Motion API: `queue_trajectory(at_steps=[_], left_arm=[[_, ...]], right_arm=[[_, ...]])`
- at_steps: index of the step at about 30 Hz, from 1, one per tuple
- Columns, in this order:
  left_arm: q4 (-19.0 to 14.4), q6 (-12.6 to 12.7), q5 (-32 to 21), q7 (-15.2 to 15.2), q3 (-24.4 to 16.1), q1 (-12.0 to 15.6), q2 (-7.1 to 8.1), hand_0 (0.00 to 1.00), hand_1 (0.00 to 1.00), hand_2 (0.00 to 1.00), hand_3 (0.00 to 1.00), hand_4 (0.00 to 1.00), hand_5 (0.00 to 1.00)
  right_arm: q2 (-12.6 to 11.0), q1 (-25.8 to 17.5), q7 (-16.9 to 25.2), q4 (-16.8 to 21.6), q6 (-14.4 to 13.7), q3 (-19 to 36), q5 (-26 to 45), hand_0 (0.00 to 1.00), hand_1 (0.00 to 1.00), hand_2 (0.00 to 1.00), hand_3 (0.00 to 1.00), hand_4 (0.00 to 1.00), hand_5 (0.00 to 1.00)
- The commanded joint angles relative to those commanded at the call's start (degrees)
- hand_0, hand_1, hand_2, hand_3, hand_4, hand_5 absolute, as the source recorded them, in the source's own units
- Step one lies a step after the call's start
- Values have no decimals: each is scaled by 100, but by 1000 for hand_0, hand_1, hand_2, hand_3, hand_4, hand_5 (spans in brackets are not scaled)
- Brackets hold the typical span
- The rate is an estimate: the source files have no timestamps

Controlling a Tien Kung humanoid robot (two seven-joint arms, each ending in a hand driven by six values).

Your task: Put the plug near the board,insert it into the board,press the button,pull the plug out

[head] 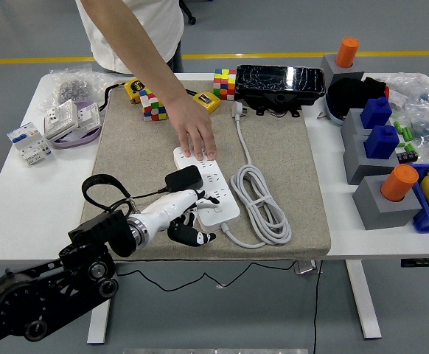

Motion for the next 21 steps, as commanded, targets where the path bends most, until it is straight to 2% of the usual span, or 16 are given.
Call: queue_trajectory(at_steps=[16, 21], left_arm=[[184, -320, 35, 282, 88, -30, -26, 103, 54, 124, 803, 832, 191], [152, -312, 22, 256, 49, -15, -24, 103, 56, 124, 789, 833, 191]], right_arm=[[-3, 1, -2, -3, -1, 9, -2, 537, 625, 614, 551, 890, 415], [-4, 5, 1, 4, -3, 7, -1, 537, 626, 614, 551, 890, 414]])
